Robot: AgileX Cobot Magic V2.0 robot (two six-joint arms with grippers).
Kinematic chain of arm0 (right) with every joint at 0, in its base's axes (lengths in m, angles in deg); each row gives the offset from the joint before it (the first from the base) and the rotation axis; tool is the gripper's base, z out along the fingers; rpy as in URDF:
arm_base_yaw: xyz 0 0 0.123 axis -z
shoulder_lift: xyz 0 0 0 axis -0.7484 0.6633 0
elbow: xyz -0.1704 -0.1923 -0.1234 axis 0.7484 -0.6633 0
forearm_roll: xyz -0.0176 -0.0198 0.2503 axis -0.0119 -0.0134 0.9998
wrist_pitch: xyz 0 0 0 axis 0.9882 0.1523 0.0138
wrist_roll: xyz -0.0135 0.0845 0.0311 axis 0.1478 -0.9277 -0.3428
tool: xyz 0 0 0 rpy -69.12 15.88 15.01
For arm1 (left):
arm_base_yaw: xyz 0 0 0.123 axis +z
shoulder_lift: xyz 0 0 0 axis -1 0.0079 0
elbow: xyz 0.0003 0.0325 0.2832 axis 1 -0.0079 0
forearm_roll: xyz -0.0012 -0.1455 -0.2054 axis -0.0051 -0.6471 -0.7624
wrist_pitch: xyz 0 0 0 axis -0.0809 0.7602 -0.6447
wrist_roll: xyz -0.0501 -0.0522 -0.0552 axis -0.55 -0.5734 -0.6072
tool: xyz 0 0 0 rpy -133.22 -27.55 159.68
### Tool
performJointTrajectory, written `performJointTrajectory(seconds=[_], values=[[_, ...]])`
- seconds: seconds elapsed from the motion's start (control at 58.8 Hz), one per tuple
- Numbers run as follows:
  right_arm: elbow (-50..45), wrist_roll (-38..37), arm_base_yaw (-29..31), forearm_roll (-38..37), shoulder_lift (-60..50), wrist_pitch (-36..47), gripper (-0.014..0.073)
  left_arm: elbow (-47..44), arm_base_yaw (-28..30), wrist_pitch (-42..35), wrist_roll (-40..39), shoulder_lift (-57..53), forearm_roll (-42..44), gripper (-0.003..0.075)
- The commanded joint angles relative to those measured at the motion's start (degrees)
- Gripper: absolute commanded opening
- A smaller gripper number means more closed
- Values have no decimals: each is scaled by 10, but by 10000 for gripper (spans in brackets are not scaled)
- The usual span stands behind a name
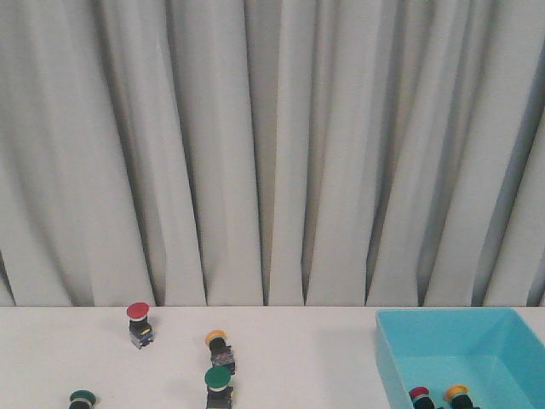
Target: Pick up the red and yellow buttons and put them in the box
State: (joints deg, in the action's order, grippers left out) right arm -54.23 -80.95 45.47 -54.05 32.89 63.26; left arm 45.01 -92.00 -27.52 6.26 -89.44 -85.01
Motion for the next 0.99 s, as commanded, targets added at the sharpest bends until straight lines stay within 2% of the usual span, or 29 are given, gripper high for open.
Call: performJointTrajectory(seconds=[0.0,0.969], values=[[-9,13,1,0,-11,48,-8,-6,1,-45,-2,-8,0,4],[-9,13,1,9,-11,46,-8,-6,1,-45,-2,-8,0,4]])
